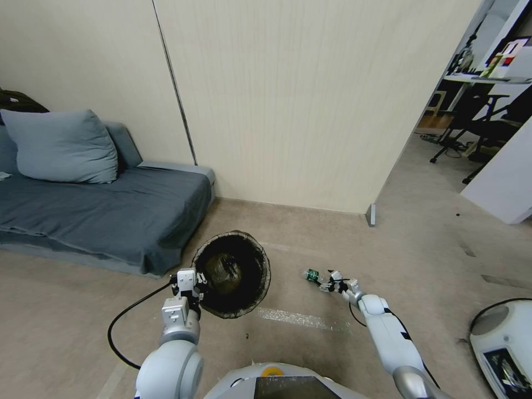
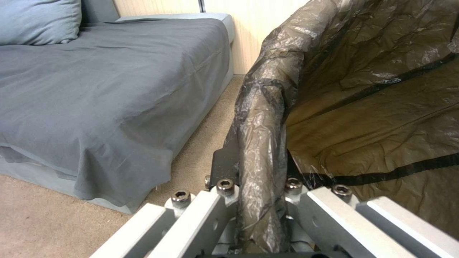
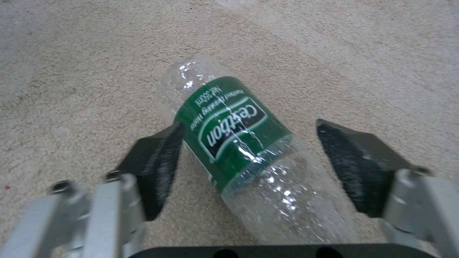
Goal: Pick up the trash bin, then pick up the garbage from the floor and place it into the trash bin.
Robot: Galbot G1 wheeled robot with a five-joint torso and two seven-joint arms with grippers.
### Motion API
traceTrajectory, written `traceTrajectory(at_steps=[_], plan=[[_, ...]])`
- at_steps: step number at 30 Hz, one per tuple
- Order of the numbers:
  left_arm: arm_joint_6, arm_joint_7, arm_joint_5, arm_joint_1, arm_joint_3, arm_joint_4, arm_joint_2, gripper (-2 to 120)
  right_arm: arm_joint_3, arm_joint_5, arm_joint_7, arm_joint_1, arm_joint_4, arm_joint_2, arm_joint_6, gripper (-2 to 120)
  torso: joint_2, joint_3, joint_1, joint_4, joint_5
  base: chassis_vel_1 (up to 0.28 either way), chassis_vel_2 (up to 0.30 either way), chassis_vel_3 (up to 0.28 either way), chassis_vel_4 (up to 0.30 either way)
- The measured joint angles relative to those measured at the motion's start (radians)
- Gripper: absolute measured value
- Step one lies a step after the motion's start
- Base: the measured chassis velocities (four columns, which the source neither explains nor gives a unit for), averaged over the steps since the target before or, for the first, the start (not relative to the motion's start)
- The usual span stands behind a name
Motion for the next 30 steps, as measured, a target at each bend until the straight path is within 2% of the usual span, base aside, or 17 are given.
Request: traceTrajectory(at_steps=[3,4,7,8,16,30], plan=[[0.000,0.000,0.000,0.000,0.000,0.002,0.001,1,-0.001,0.000,0.000,0.004,-0.016,0.006,0.000,47,0.000,0.000,0.000,-0.0001,-0.0001,0.000,0.000,0.000,0.000],[0.000,0.000,0.000,0.000,0.000,0.002,0.001,1,-0.001,0.000,0.000,0.004,-0.016,0.006,0.000,47,0.000,0.000,0.000,-0.0001,-0.0001,0.000,0.000,0.000,0.000],[-0.001,0.000,0.002,0.001,0.005,0.006,0.002,1,0.001,0.002,0.001,0.008,-0.039,0.013,0.001,34,0.000,0.000,0.000,-0.0001,-0.0005,0.000,0.000,0.000,0.000],[-0.001,0.000,0.002,0.001,0.005,0.006,0.002,1,0.001,0.002,0.001,0.008,-0.039,0.013,0.001,34,0.000,0.000,0.000,-0.0001,-0.0005,0.000,0.000,0.000,0.000],[-0.002,-0.001,0.003,-0.002,0.008,0.011,0.001,1,0.007,0.003,0.001,0.004,-0.054,0.018,0.000,1,0.000,0.000,0.000,0.0003,-0.0001,0.000,0.000,0.000,0.000],[-0.005,0.000,0.003,-0.008,0.015,0.017,0.003,1,0.016,0.004,-0.001,-0.015,-0.050,0.012,0.002,0,0.000,0.000,0.000,0.0000,-0.0001,0.000,0.000,0.000,0.000]])
